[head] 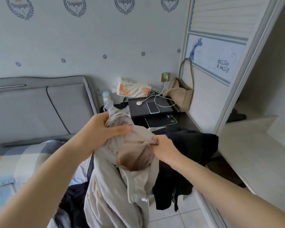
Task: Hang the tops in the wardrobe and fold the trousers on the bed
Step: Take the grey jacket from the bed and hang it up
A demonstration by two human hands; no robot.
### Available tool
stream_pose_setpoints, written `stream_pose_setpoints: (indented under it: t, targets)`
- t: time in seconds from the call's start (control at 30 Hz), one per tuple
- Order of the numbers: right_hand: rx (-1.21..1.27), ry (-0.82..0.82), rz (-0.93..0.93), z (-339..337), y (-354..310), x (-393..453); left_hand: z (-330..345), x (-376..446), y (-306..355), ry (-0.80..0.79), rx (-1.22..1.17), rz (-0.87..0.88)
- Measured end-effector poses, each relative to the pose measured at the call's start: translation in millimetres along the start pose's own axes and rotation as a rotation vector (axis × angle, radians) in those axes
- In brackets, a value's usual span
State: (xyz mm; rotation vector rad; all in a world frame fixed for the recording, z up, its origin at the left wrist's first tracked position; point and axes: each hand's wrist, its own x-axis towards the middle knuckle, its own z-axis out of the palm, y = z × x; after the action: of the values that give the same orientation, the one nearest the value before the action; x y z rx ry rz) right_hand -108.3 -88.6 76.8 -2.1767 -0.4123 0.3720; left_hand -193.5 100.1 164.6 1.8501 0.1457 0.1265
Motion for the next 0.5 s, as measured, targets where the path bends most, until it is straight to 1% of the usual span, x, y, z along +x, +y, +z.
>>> stream_pose_setpoints:
  t: [0.07,0.1,0.13,0.2,0.23,0.27,0.33,0.4,0.47,0.5]
  targets:
    - [0.216,-0.022,0.073,-31,9,-1,-1,6,-2,0.046,0.481,0.04]
    - [0.266,-0.019,0.072,-46,12,-4,2,8,-6,0.049,0.672,0.027]
    - [0.26,0.004,0.054,-63,14,-6,10,11,-10,0.033,0.824,-0.004]
    - [0.254,0.06,0.018,-85,13,-10,25,14,-21,-0.049,1.018,-0.075]
    - [0.265,0.103,0.006,-99,13,-13,37,19,-27,-0.077,1.093,-0.08]
    - [0.273,0.145,-0.008,-112,13,-16,49,25,-32,-0.069,1.161,-0.07]
    - [0.244,0.212,-0.034,-143,14,-25,75,41,-36,0.033,1.212,-0.029]
    - [0.196,0.229,-0.043,-172,20,-35,100,55,-37,0.105,1.182,0.0]
    - [0.155,0.232,-0.027,-203,30,-48,126,74,-35,0.079,1.105,-0.014]
    - [0.148,0.234,-0.013,-217,36,-53,138,82,-31,0.038,0.996,-0.059]
